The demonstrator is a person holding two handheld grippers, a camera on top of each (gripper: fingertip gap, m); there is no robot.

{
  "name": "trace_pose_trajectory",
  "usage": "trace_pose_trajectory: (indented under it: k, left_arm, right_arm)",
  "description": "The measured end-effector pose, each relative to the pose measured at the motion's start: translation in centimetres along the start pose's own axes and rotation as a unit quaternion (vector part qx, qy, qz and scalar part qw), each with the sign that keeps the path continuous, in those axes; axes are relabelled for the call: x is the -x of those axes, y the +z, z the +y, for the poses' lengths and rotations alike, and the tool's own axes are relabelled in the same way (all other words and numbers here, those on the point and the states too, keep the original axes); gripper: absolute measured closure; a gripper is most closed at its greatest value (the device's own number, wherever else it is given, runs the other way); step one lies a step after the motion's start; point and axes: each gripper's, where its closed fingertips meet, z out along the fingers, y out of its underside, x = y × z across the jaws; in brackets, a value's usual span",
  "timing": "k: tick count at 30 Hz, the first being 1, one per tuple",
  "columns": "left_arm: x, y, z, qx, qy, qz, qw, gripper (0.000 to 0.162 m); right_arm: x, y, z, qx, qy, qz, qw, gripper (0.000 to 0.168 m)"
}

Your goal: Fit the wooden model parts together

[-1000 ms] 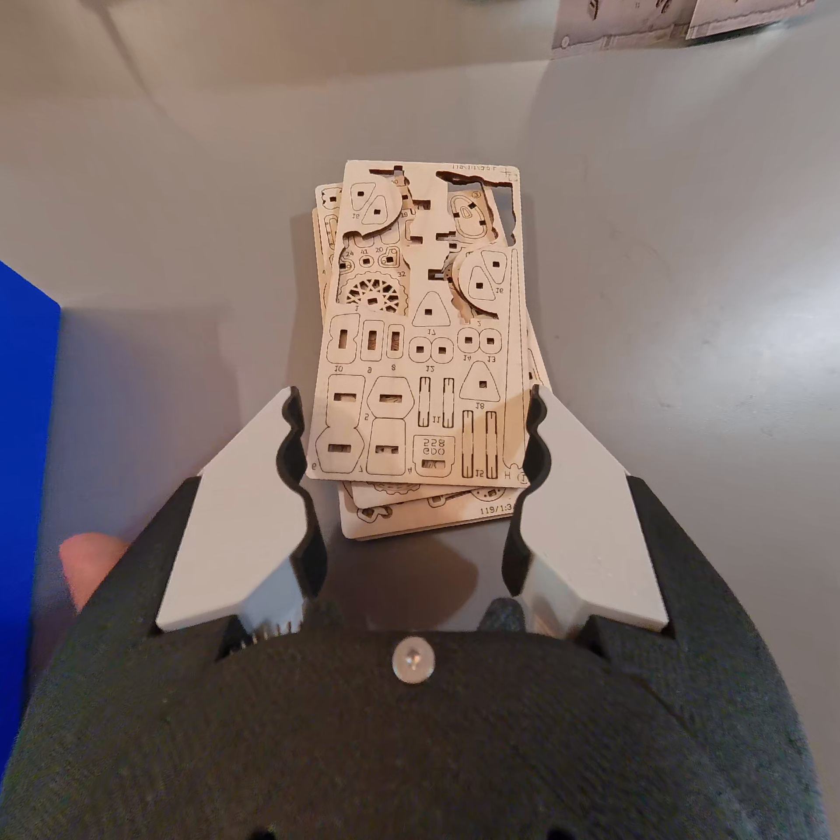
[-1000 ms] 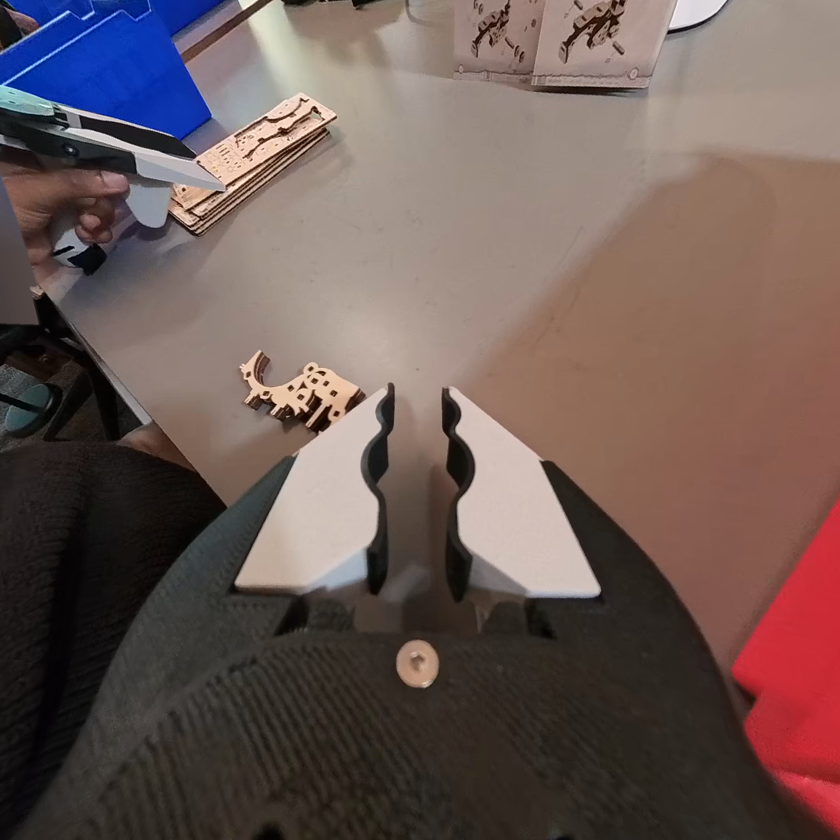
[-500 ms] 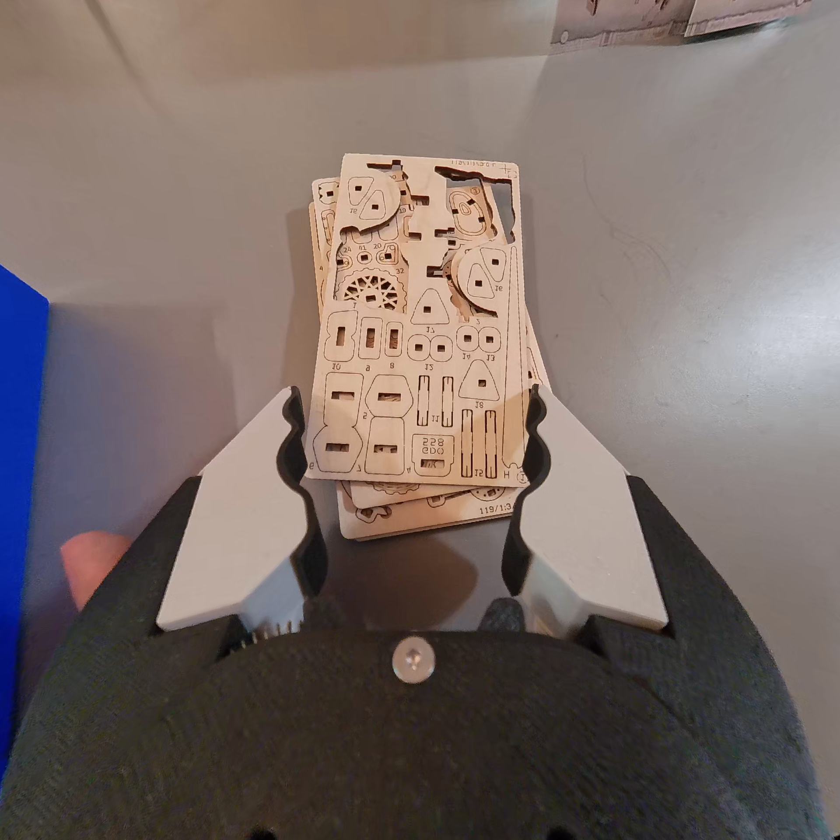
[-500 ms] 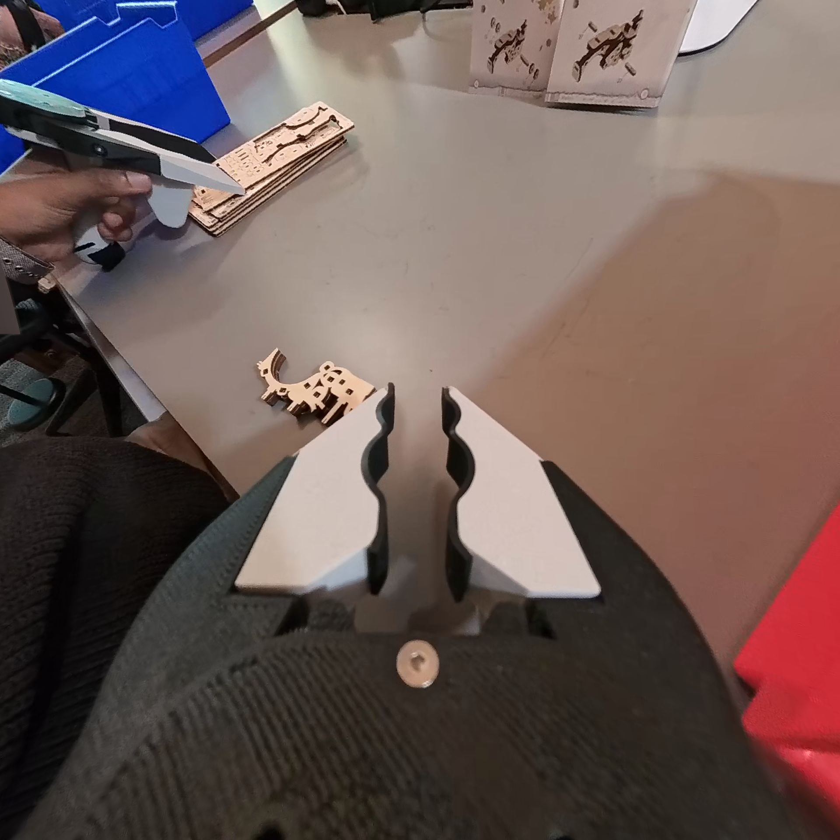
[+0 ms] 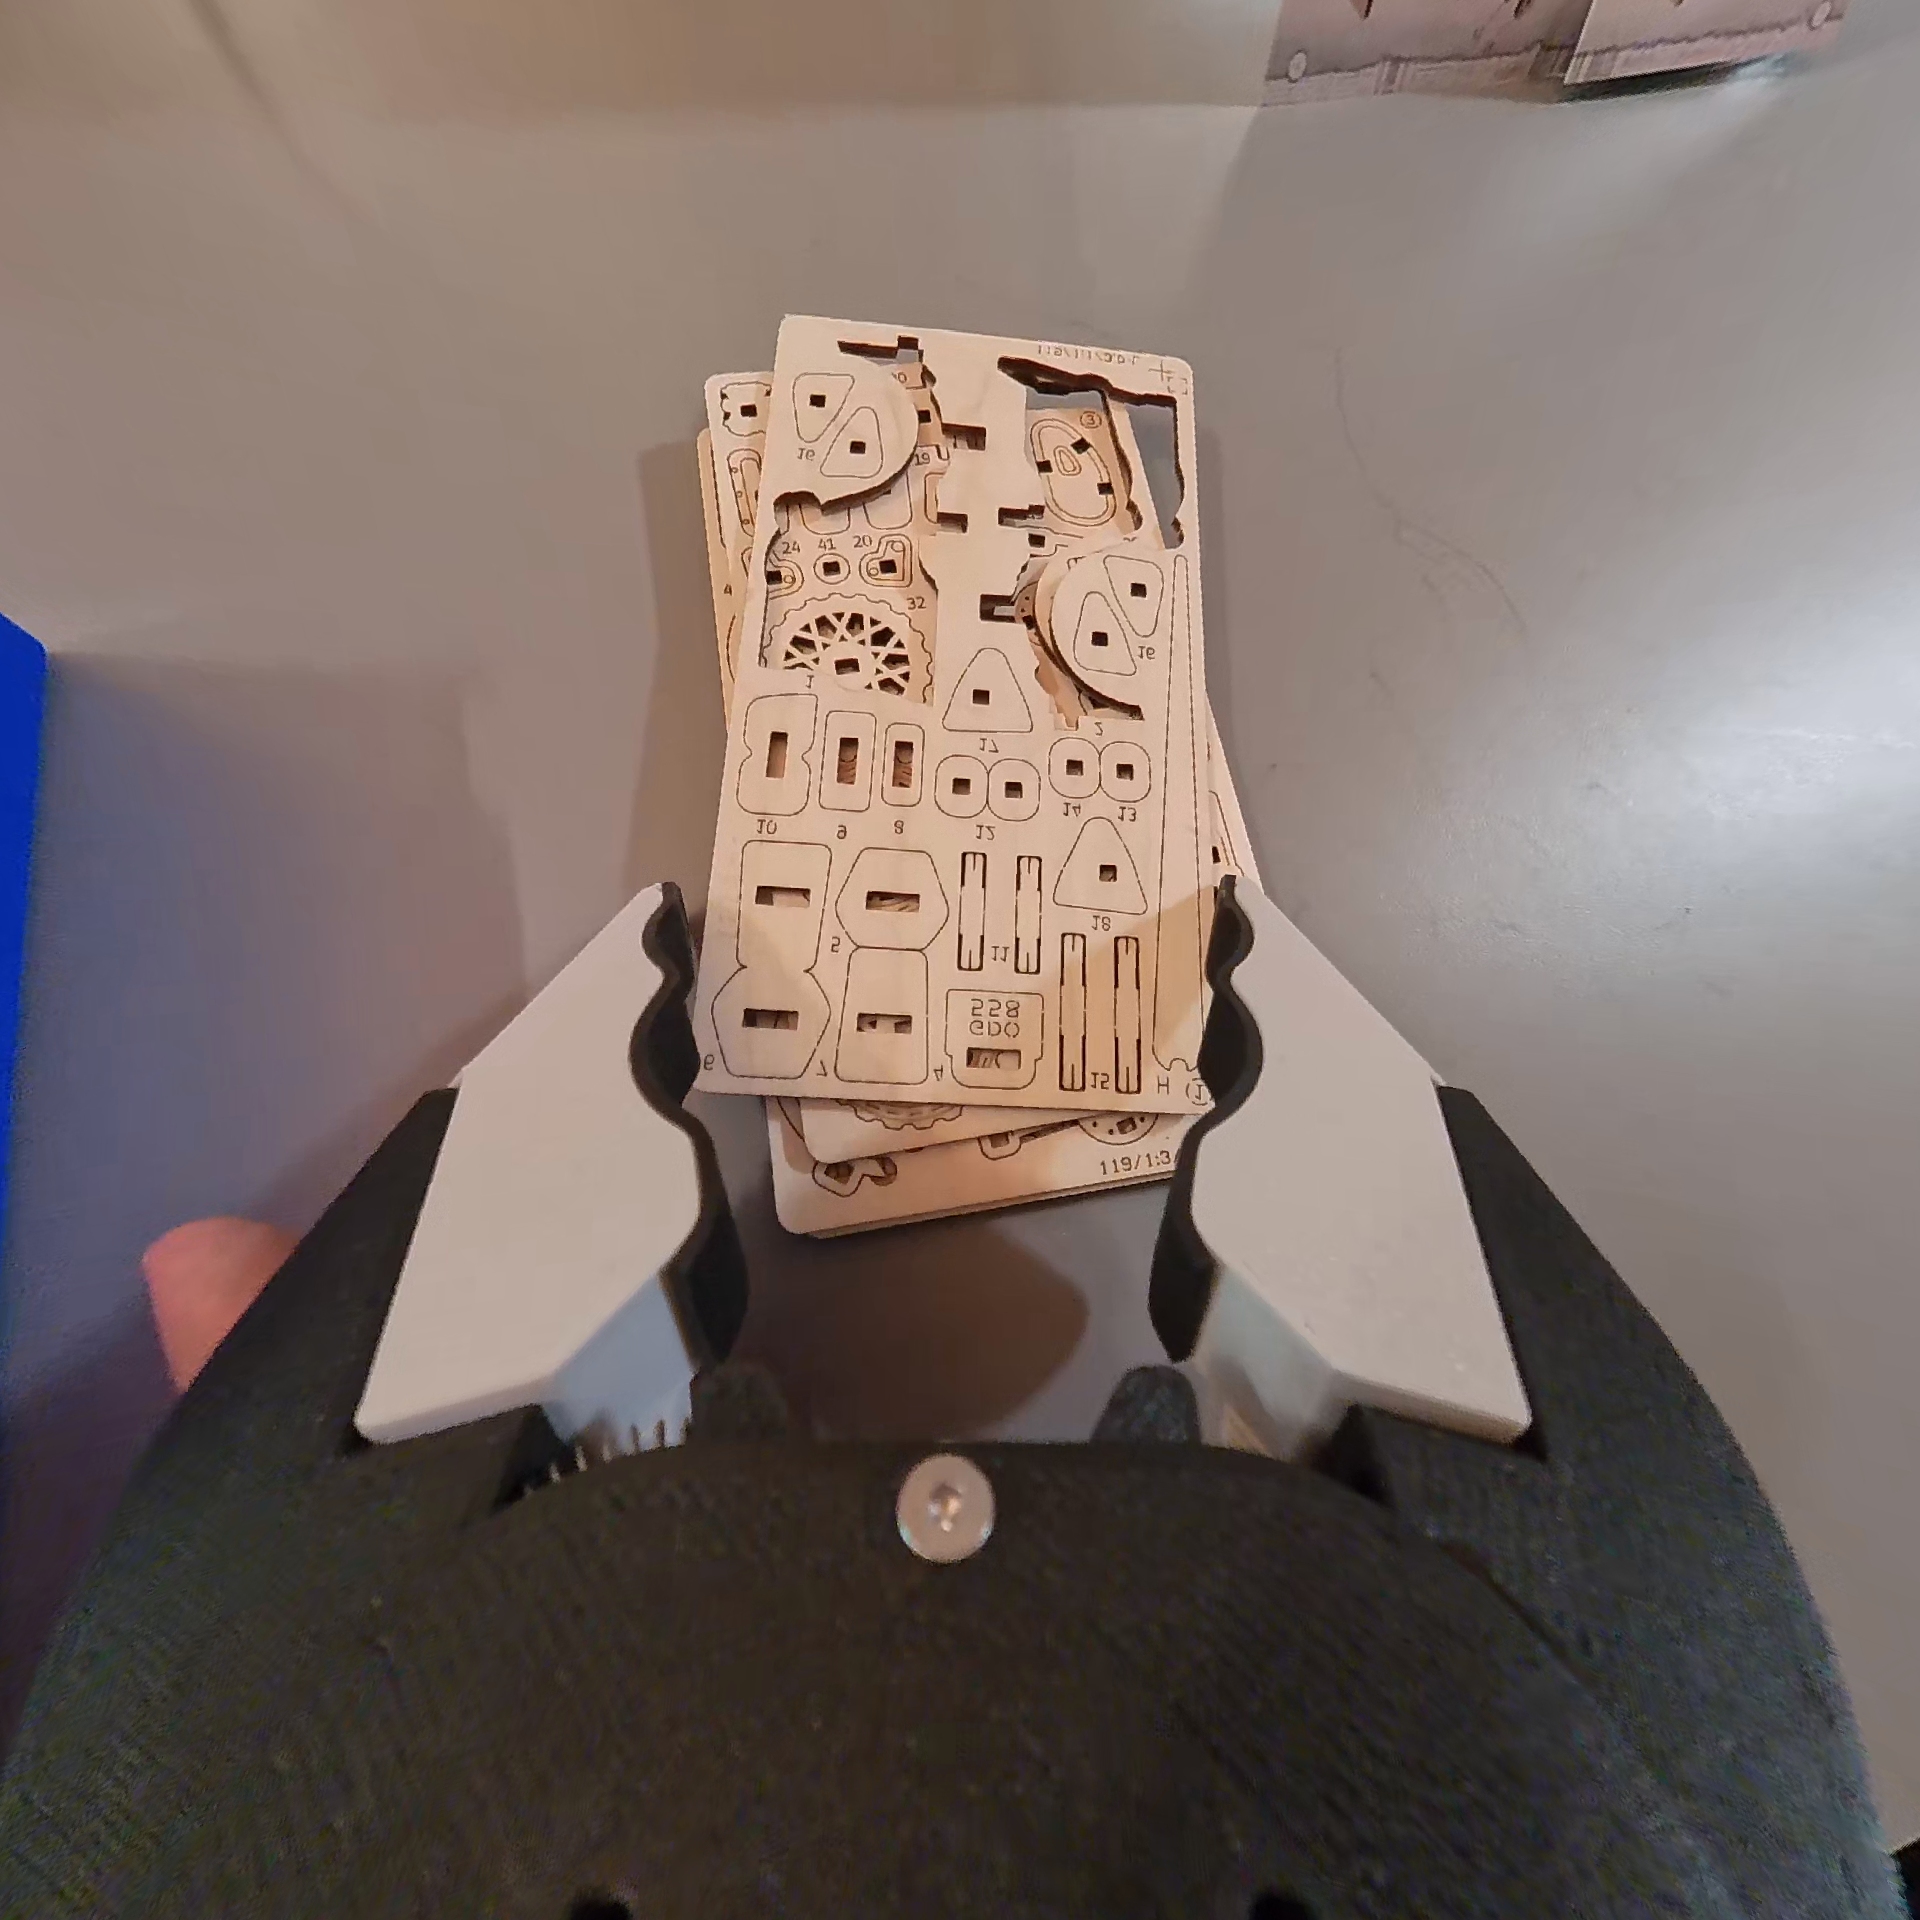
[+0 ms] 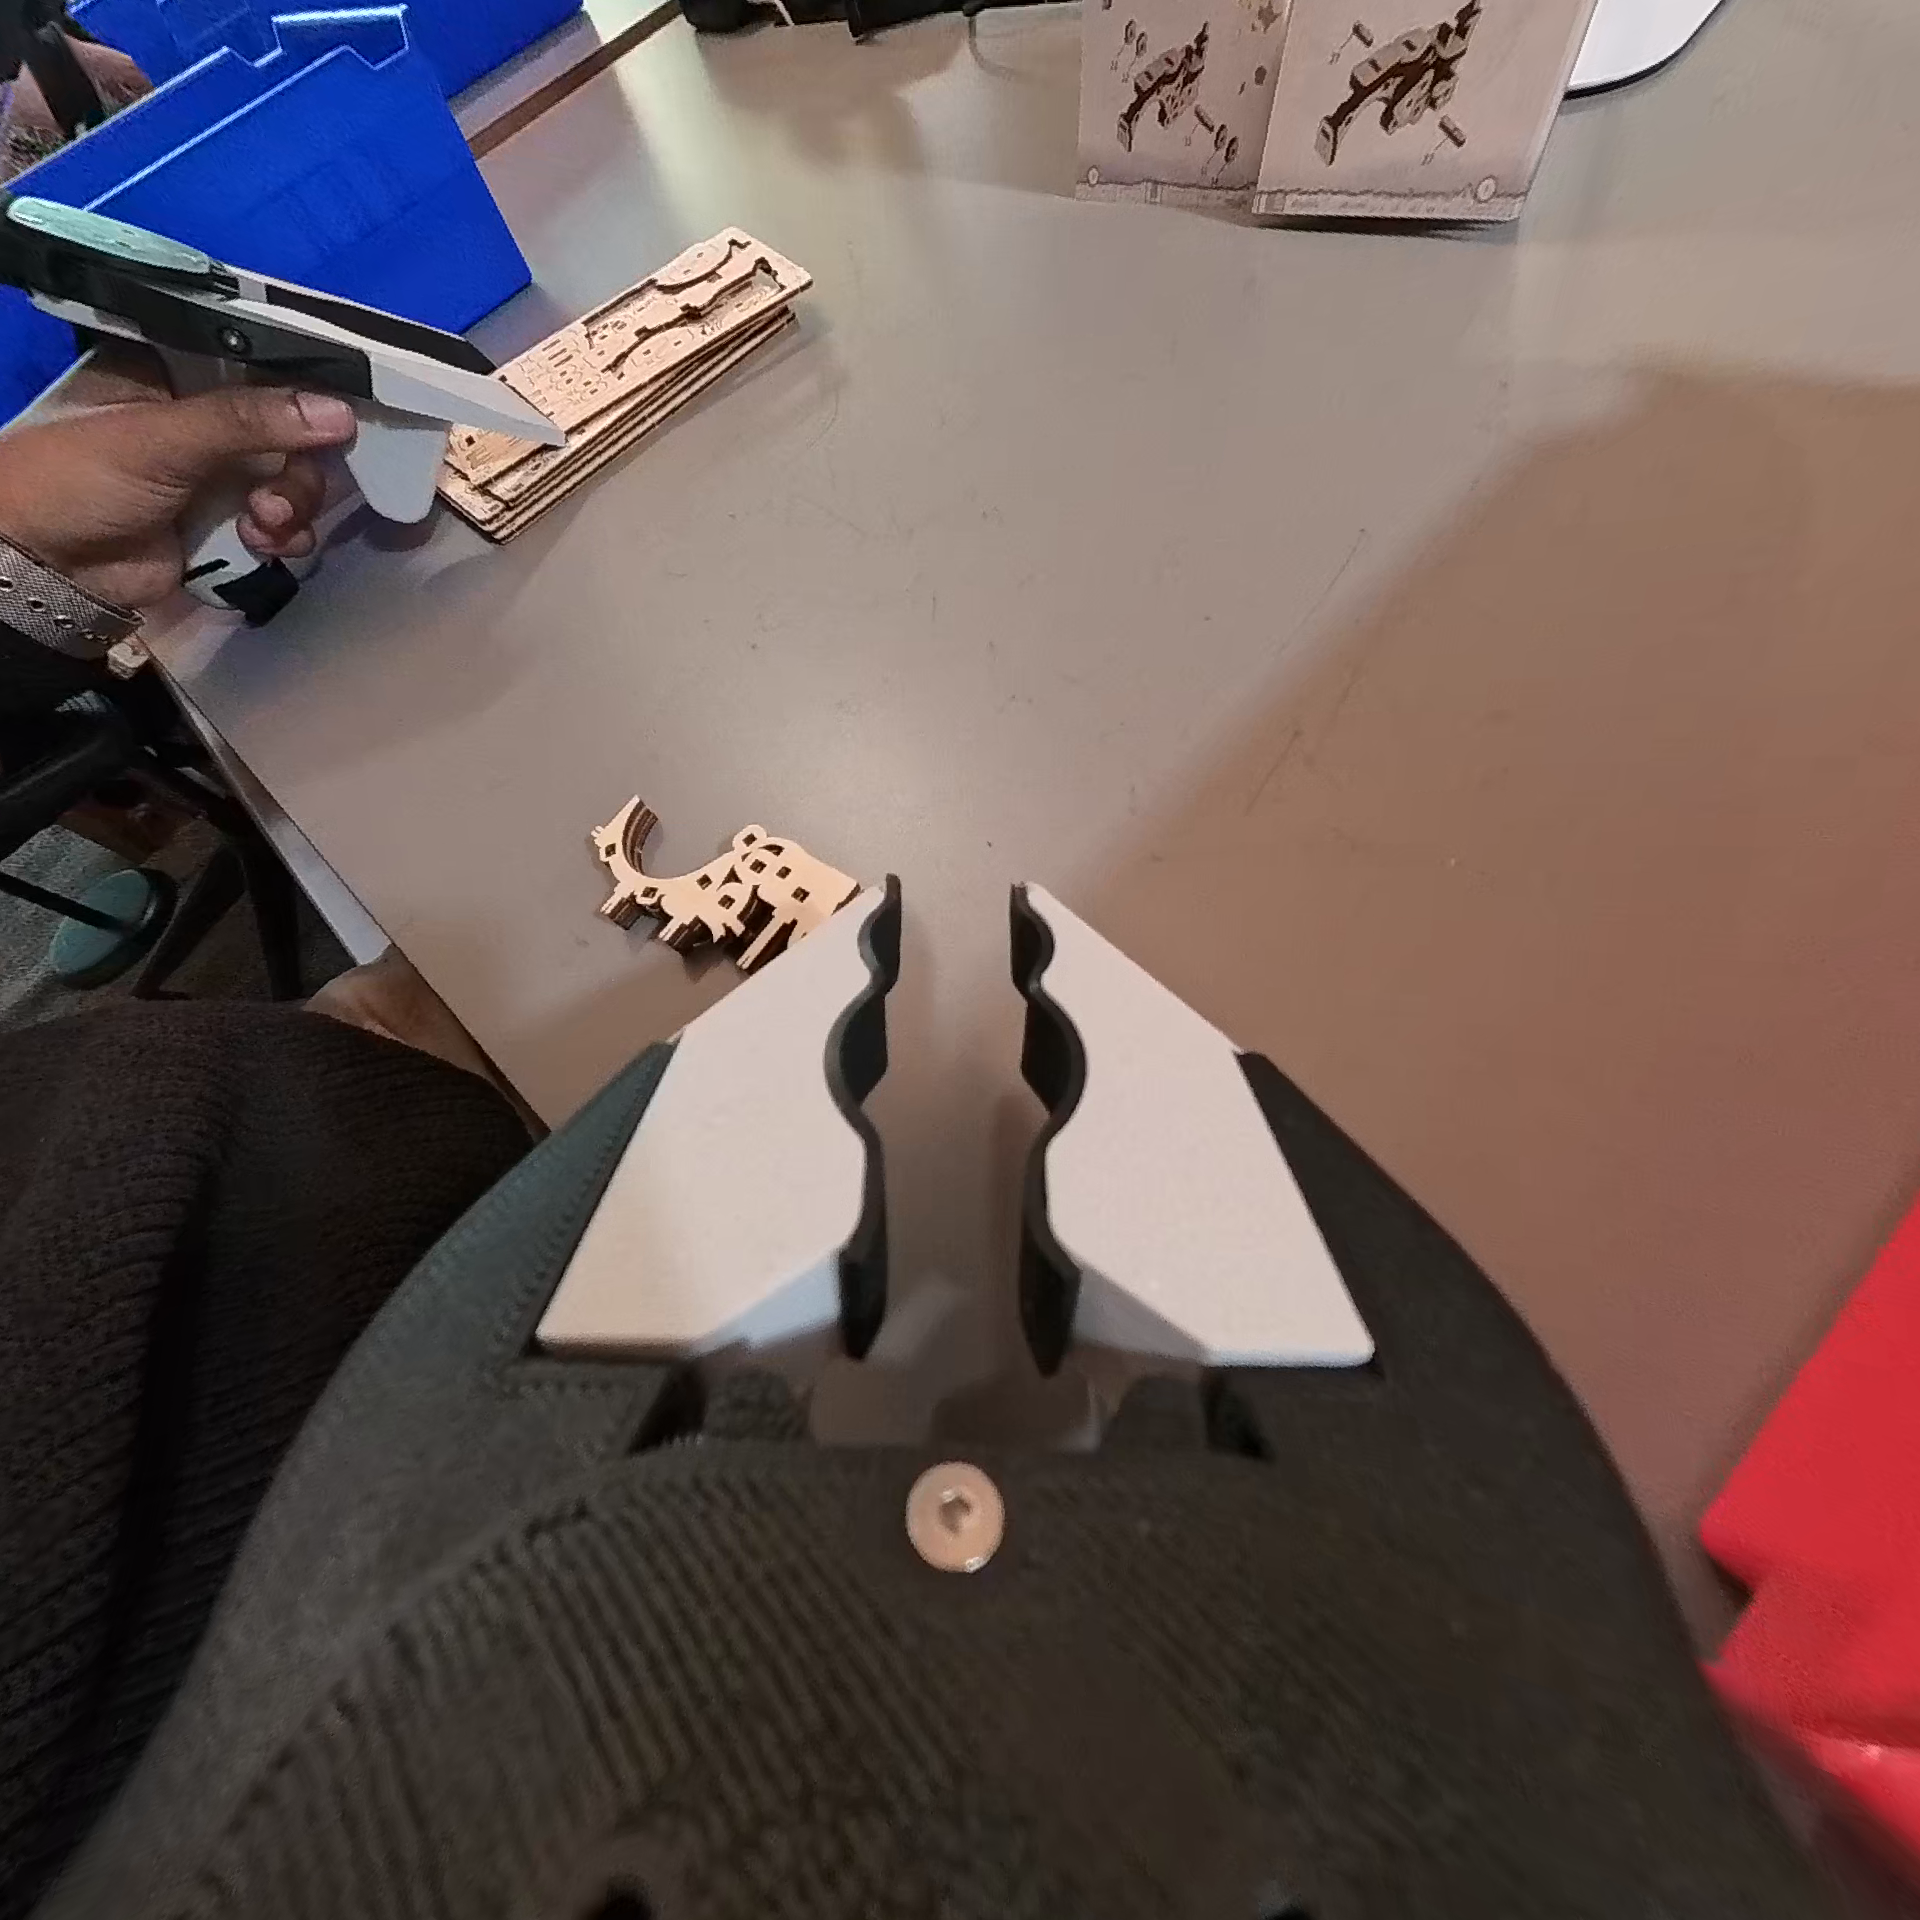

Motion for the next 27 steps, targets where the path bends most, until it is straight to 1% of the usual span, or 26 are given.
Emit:
trace_pose_trajectory:
  k: [9, 12, 14, 18, 22, 24, 25, 27]
  left_arm:
    - [0.0, 0.0, 0.0, 0.0, 0.0, -0.001, 1.0, 0.062]
    - [0.1, 0.0, -0.1, -0.003, 0.002, -0.006, 1.0, 0.06]
    - [0.3, -0.2, -0.2, -0.008, 0.003, -0.018, 1.0, 0.057]
    - [0.4, -1.0, -1.3, -0.036, 0.01, -0.046, 0.998, 0.056]
    - [-0.6, -3.3, -3.9, -0.102, 0.043, -0.074, 0.991, 0.057]
    - [-2.4, -4.3, -4.9, -0.132, 0.058, -0.063, 0.988, 0.057]
    - [-3.9, -4.6, -5.2, -0.142, 0.06, -0.041, 0.987, 0.058]
    - [-7.8, -4.9, -5.1, -0.143, 0.064, 0.03, 0.987, 0.058]
  right_arm:
    - [0.0, 0.0, 0.0, 0.0, 0.001, -0.002, 1.0, 0.149]
    - [0.1, 0.0, -0.1, 0.0, -0.002, -0.002, 1.0, 0.149]
    - [0.2, -0.1, -0.1, -0.001, -0.005, -0.002, 1.0, 0.149]
    - [0.4, -0.2, -0.2, -0.003, -0.012, -0.002, 1.0, 0.149]
    - [0.6, -0.4, -0.3, -0.006, -0.017, -0.004, 1.0, 0.149]
    - [0.8, -0.5, -0.3, -0.007, -0.019, -0.006, 1.0, 0.149]
    - [0.9, -0.5, -0.3, -0.007, -0.02, -0.008, 1.0, 0.149]
    - [1.1, -0.5, -0.3, -0.006, -0.025, -0.01, 1.0, 0.149]
